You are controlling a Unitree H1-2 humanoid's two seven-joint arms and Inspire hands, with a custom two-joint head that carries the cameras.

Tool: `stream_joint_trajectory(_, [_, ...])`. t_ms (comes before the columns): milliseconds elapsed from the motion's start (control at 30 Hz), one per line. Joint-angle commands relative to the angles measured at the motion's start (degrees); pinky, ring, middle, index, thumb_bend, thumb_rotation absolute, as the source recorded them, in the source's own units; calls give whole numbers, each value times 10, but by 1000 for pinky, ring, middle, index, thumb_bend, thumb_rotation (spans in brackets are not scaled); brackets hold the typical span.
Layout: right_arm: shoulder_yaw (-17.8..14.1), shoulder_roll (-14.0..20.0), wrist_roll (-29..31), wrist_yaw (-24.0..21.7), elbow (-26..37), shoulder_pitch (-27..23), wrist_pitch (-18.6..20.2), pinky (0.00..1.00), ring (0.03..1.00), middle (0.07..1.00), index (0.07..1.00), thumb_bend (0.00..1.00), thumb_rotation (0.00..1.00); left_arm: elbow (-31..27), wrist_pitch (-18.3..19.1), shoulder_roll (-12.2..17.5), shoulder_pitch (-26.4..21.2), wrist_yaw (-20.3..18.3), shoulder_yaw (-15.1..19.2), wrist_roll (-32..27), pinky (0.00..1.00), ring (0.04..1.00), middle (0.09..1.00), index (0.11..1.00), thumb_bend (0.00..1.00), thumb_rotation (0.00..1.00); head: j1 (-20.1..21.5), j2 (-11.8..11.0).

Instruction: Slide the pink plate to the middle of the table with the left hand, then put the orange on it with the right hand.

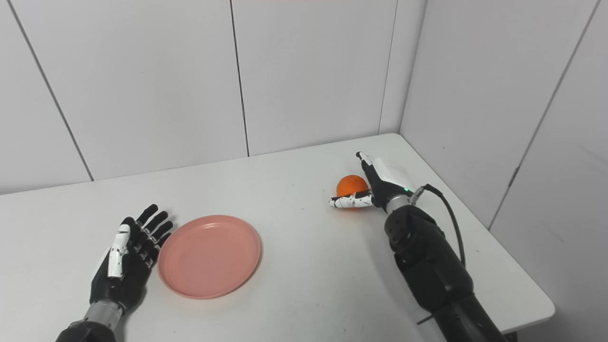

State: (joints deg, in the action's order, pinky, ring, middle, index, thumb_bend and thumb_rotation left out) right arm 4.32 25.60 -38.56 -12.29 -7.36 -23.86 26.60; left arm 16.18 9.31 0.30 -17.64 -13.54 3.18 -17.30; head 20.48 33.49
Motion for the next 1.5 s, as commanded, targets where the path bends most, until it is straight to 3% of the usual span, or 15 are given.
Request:
stream_joint_trajectory(0, [-5, 12, 8, 12, 9, -34, -3, 721, 875, 953, 957, 956, 457, -6, 17, 6, 5, 5, -4, 8, 914, 891, 890, 869, 344, 1000, -1, 1])
stream_joint_trajectory(600, [10, 14, 35, 27, -41, -52, -11, 739, 882, 948, 951, 956, 442, -11, 21, 8, 7, 4, -5, 9, 917, 889, 886, 867, 340, 1000, -2, 6])
stream_joint_trajectory(833, [15, 15, 40, 31, -53, -57, -8, 799, 921, 946, 942, 949, 400, -15, 25, 7, 7, 6, -4, 8, 913, 888, 886, 866, 340, 1000, -2, 7])
stream_joint_trajectory(1067, [22, 17, 37, 40, -64, -60, -8, 786, 894, 911, 900, 908, 361, -14, 23, 7, 7, 4, -5, 8, 917, 890, 888, 869, 343, 1000, -2, 7])
stream_joint_trajectory(1167, [17, 15, 45, 56, -69, -58, -30, 713, 827, 862, 858, 876, 331, -14, 23, 7, 7, 4, -4, 7, 915, 889, 886, 867, 344, 1000, -2, 7])
stream_joint_trajectory(1300, [14, 16, 57, 78, -80, -56, -59, 567, 646, 700, 720, 769, 202, -14, 25, 7, 7, 5, -3, 6, 915, 891, 890, 869, 347, 1000, -2, 7])
stream_joint_trajectory(1367, [16, 17, 58, 86, -85, -57, -66, 540, 613, 667, 689, 750, 179, -15, 25, 7, 7, 6, -3, 7, 913, 889, 888, 868, 345, 1000, -2, 7])
stream_joint_trajectory(1433, [17, 18, 60, 89, -85, -56, -68, 506, 571, 620, 632, 696, 139, -15, 24, 6, 7, 6, -4, 8, 913, 888, 886, 865, 346, 1000, -5, 9])
stream_joint_trajectory(1467, [17, 17, 61, 90, -85, -56, -67, 436, 505, 559, 548, 585, 138, -15, 24, 6, 7, 6, -4, 8, 912, 887, 887, 866, 346, 1000, -5, 9])
